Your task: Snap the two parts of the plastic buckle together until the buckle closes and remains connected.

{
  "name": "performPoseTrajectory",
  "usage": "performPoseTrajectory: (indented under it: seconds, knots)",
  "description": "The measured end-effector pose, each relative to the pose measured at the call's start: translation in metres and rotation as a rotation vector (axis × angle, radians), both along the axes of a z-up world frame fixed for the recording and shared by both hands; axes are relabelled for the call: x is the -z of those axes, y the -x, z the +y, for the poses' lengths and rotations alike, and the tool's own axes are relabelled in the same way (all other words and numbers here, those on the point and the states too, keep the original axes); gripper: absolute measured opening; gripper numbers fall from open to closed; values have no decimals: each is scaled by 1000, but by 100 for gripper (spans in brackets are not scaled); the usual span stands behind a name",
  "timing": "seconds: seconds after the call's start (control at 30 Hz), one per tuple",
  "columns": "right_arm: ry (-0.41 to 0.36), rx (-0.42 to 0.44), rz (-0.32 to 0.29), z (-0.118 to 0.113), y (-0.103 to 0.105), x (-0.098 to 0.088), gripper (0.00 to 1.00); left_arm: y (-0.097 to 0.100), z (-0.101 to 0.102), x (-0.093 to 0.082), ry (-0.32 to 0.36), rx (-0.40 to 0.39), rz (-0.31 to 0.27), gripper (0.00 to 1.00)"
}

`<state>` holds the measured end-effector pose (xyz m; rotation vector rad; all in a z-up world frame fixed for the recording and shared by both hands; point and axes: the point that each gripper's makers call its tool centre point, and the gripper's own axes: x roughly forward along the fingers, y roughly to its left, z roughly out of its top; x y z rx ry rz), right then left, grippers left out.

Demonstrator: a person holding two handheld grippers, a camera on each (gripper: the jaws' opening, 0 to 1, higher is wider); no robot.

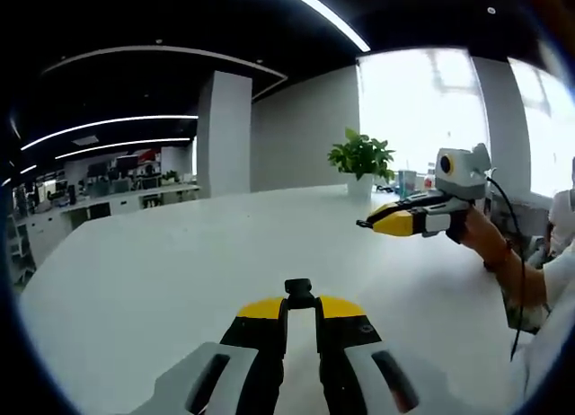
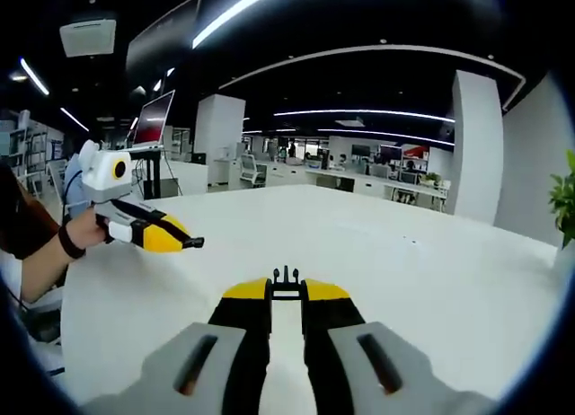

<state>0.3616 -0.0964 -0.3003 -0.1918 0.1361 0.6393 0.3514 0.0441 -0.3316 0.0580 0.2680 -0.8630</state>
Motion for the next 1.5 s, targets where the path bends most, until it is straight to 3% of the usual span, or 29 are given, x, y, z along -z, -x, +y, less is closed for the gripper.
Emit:
performPoseTrajectory:
  seconds: [0.33, 1.13, 1.5]
  knots:
    - [40, -49, 1, 8, 4, 6, 11, 5, -5, 1, 0, 42, 2, 10]
    - [86, -250, 53, 33, 24, 22, 11, 30, -25, 6, -28, 235, -12, 10]
    - [131, -348, 86, 43, 35, 32, 11, 37, -30, 10, -25, 328, 31, 10]
